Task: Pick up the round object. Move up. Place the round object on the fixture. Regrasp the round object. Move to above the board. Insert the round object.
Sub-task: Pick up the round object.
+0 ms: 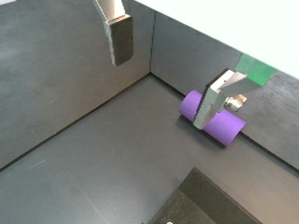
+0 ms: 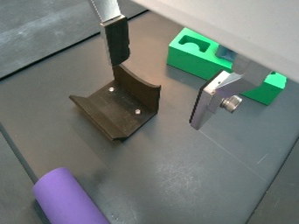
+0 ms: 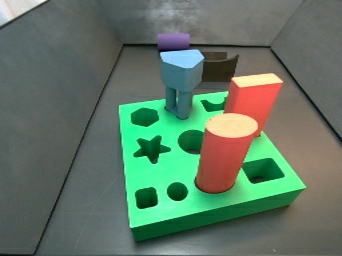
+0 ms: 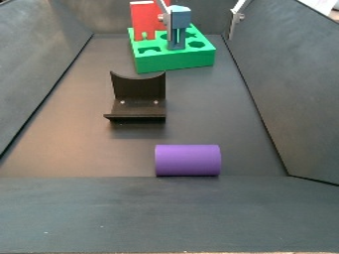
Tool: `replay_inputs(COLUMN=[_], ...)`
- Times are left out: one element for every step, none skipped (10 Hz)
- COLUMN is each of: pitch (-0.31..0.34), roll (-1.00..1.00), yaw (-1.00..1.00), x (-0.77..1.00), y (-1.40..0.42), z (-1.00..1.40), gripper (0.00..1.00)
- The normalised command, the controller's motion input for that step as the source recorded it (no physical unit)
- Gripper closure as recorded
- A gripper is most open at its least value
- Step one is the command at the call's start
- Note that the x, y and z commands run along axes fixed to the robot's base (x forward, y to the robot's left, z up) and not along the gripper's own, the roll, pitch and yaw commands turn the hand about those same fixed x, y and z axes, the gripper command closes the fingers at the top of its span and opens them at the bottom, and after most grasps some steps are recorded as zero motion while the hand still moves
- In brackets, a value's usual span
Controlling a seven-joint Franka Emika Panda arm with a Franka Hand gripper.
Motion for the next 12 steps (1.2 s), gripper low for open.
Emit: replay_inputs(pitch=[0.0, 0.0, 0.0, 0.0, 0.0, 0.0, -0.016, -0.001, -0.003, 0.0, 0.0, -0.006], roll=[0.0, 0.0, 0.0, 0.0, 0.0, 0.01, 0.0, 0.01, 0.01, 0.01, 0.01, 0.0], yaw=[-0.19, -0.32, -0.58, -0.7, -0.76, -0.77, -0.89, -1.0, -1.0, -1.0, -1.0, -0.96], x=[-0.03, -0.02, -0.11, -0.09, -0.05, -0.01, 0.0, 0.03, 0.04, 0.04, 0.04, 0.12], y=[0.13, 0.23, 0.36, 0.24, 0.21, 0.22, 0.13, 0.02, 0.02, 0.02, 0.02, 0.07], z=[-0.01, -0.1, -0.18, -0.21, -0.27, -0.34, -0.36, -0.38, -0.38, -0.38, -0.38, -0.29], gripper=[0.0, 0.0, 0.0, 0.0, 0.0, 0.0, 0.0, 0.0, 0.0, 0.0, 0.0, 0.0])
